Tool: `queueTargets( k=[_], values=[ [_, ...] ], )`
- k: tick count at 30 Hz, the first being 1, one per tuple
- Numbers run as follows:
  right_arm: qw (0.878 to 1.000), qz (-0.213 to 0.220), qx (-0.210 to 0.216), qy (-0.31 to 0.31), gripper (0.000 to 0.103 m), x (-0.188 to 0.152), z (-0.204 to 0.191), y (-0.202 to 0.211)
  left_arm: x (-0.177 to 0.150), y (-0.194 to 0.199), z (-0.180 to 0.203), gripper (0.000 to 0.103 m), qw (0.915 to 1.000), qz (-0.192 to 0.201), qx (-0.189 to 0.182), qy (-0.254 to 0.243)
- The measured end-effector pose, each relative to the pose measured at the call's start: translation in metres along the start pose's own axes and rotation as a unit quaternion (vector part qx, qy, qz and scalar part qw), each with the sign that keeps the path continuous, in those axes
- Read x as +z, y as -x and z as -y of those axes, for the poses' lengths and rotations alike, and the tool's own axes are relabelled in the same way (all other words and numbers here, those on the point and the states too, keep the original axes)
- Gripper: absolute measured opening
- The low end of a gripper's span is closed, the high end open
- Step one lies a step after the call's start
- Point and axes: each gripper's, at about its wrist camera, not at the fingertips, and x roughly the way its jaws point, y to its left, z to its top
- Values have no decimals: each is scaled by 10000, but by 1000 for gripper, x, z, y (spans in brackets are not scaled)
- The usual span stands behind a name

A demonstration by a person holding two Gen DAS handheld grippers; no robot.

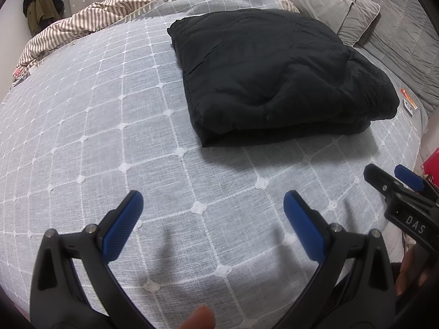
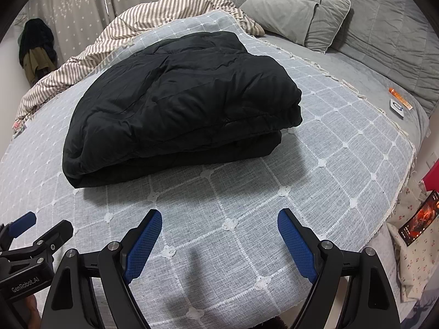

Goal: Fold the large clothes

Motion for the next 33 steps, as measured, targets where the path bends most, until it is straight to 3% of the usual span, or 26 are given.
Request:
queueTargets(
  k=[33],
  values=[
    [10000, -52, 64, 46, 87, 2, 5, -3, -2, -1, -1, 102, 10000, -13, 18, -30]
  ],
)
